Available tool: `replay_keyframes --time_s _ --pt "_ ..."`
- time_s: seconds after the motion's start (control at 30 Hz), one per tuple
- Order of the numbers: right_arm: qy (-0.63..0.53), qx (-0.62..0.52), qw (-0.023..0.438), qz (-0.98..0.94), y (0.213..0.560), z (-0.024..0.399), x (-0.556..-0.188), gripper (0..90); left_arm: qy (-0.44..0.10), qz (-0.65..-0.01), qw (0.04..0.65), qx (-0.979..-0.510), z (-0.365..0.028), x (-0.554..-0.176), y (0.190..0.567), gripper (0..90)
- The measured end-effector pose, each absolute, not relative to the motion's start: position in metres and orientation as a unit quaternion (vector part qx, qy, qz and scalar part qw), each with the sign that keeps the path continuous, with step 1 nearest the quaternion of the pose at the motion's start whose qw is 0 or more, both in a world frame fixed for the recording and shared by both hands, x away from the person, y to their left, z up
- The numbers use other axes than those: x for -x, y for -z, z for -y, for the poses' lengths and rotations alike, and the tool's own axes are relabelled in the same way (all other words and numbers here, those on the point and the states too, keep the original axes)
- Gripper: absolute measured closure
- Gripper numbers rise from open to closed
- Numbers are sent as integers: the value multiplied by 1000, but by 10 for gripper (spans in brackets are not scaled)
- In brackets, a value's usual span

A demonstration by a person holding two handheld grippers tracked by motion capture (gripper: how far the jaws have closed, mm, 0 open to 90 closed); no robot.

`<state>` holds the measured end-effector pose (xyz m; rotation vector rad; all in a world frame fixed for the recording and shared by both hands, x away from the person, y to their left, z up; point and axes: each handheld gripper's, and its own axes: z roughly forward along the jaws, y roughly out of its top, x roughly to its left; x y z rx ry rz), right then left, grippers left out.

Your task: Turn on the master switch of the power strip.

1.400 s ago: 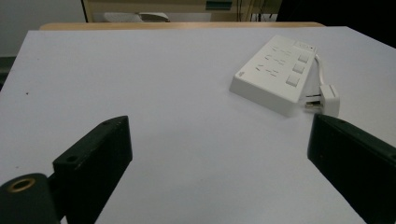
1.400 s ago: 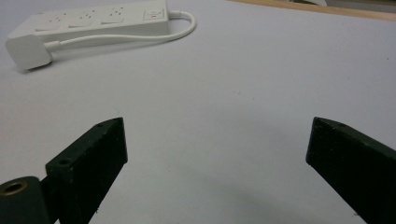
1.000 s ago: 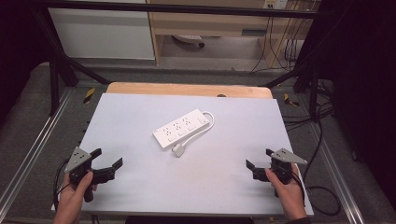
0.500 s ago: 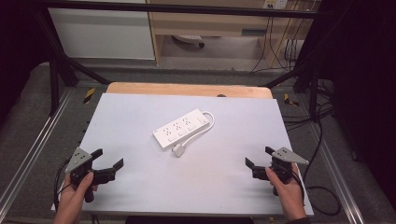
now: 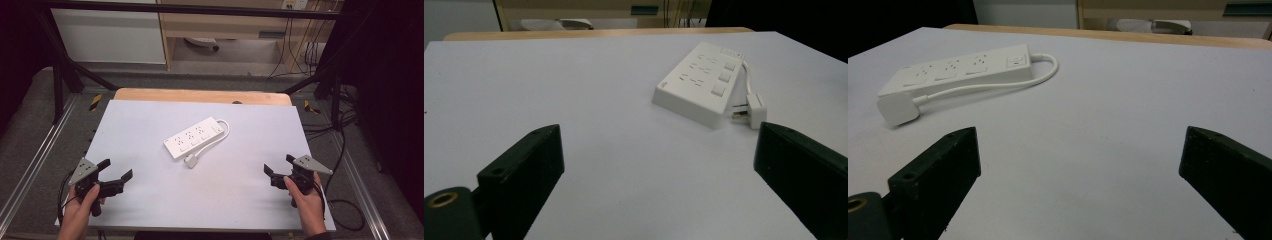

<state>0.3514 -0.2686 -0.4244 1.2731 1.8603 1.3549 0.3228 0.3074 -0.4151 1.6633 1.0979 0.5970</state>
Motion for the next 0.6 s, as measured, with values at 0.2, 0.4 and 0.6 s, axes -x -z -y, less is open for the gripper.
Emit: replay_keyframes --time_s 0.2,0.4,0.6 --pt "-504 -461 259 -683 418 269 -353 30 -251 -462 507 -683 -308 -325 415 59" --pt "-507 -450 265 -685 412 270 -355 43 -248 -467 512 -677 -308 -330 415 59" --pt "-508 -453 265 -683 412 274 -355 44 -247 -452 505 -692 -296 -336 413 58"
